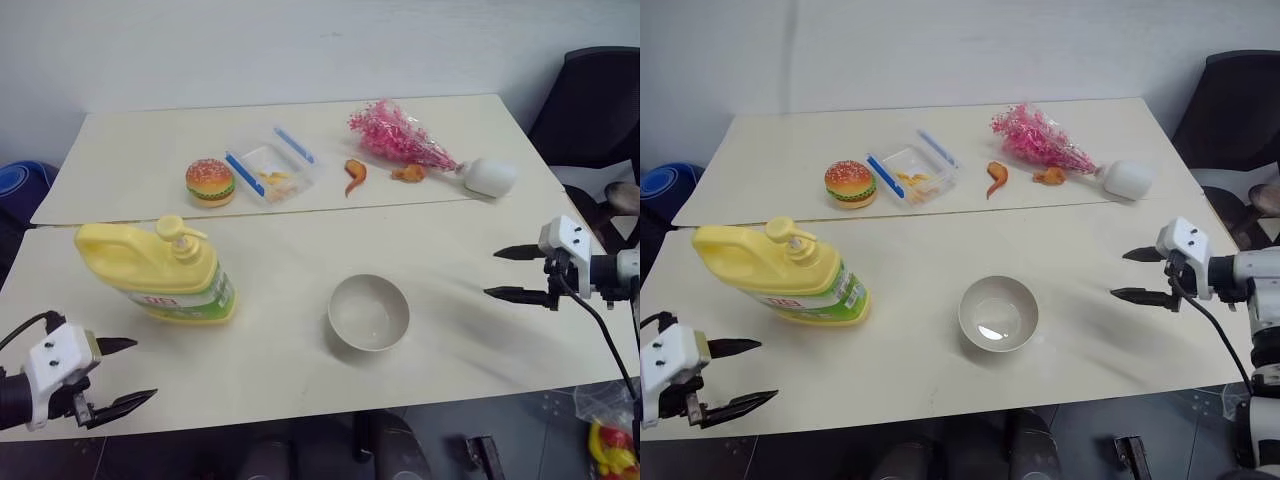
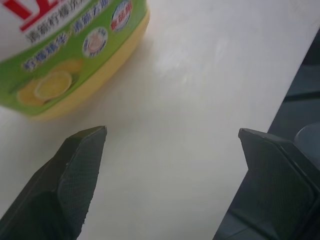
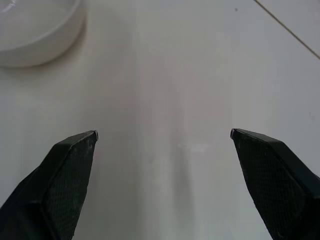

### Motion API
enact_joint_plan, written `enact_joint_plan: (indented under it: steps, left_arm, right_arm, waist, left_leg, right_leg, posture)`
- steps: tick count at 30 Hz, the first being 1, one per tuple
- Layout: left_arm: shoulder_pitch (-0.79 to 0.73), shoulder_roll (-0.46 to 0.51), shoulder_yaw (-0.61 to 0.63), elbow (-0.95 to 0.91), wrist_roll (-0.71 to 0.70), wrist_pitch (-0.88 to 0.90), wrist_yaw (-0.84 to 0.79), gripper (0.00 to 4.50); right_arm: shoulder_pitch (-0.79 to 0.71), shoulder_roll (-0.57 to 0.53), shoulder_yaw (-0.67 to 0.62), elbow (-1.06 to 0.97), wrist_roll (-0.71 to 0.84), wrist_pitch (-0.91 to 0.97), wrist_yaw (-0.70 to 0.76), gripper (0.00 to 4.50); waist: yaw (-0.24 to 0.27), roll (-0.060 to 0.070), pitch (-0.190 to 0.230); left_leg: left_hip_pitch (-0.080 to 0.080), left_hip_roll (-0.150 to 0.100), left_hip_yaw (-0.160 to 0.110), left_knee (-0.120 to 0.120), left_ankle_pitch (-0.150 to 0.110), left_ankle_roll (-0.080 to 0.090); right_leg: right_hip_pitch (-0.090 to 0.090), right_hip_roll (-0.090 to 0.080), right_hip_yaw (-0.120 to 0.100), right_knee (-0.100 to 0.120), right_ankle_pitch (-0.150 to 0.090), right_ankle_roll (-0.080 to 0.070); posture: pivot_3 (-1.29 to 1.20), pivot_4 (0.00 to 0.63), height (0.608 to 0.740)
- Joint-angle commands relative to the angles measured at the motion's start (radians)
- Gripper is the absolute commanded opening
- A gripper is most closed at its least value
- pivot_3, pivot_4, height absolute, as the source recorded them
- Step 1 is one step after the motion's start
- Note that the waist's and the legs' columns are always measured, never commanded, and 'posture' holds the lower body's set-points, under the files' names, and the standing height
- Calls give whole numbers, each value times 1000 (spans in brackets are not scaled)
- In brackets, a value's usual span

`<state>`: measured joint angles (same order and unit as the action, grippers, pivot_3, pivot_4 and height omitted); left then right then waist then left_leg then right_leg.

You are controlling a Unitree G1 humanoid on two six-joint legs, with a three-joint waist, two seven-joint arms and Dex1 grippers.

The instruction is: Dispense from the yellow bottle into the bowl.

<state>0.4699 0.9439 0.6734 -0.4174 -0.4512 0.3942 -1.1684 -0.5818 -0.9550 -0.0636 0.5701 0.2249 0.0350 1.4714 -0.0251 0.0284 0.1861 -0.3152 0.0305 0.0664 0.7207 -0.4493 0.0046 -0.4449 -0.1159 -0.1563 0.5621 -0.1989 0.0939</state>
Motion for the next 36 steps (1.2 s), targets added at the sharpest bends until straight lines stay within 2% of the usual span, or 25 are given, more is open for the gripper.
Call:
enact_joint_plan:
  steps: [1, 6, 10, 13, 17, 31, 36]
  left_arm:
    - [-57, 80, 76, -147, -196, 151, -45, 4500]
    - [-91, 192, 107, -264, -297, 248, -129, 4500]
    - [-166, 252, 31, -308, -318, 252, -133, 4500]
    - [-226, 263, -34, -316, -329, 251, -114, 4500]
    - [-276, 273, -109, -320, -319, 246, -111, 4500]
    - [-349, 249, -199, -336, -289, 235, -43, 4500]
    - [-373, 254, -219, -327, -283, 236, -32, 4500]
  right_arm:
    - [75, -25, -34, -369, 139, 158, 24, 4425]
    - [179, -1, 0, -728, 242, 315, -27, 4425]
    - [246, 23, 97, -870, 189, 281, -53, 4425]
    - [277, 36, 151, -904, 163, 240, -48, 3851]
    - [276, 72, 230, -889, 61, 175, -108, 2486]
    - [264, 147, 366, -823, -111, 42, -184, 2486]
    - [261, 189, 400, -725, -170, -14, -223, 2486]
  waist:
    - [2, 0, 0]
    - [1, 0, 0]
    - [2, -1, 0]
    - [0, 0, 0]
    - [-3, -1, 0]
    - [-2, -1, 0]
    - [-2, -1, -1]
  left_leg:
    - [1, 0, -1, 1, 0, 0]
    - [1, 0, -2, 2, -1, -2]
    - [2, 0, -1, 2, -1, -2]
    - [3, 0, -1, 2, -2, -3]
    - [6, 0, 0, 1, -2, -3]
    - [10, 0, 2, 0, -2, -4]
    - [11, 0, 2, 0, -2, -4]
  right_leg:
    - [-1, 0, 0, 1, 0, 0]
    - [-2, 0, 0, 3, -1, -1]
    - [-1, 0, 0, 4, -1, -2]
    - [-1, 1, 0, 4, -1, -3]
    - [-1, 1, 0, 5, -2, -3]
    - [-1, 1, 0, 8, -3, -6]
    - [-1, 1, 0, 8, -4, -6]
  posture:
    - [0, 150, 740]
    - [0, 150, 740]
    - [0, 150, 740]
    - [0, 150, 740]
    - [0, 150, 740]
    - [0, 150, 740]
    - [0, 150, 740]
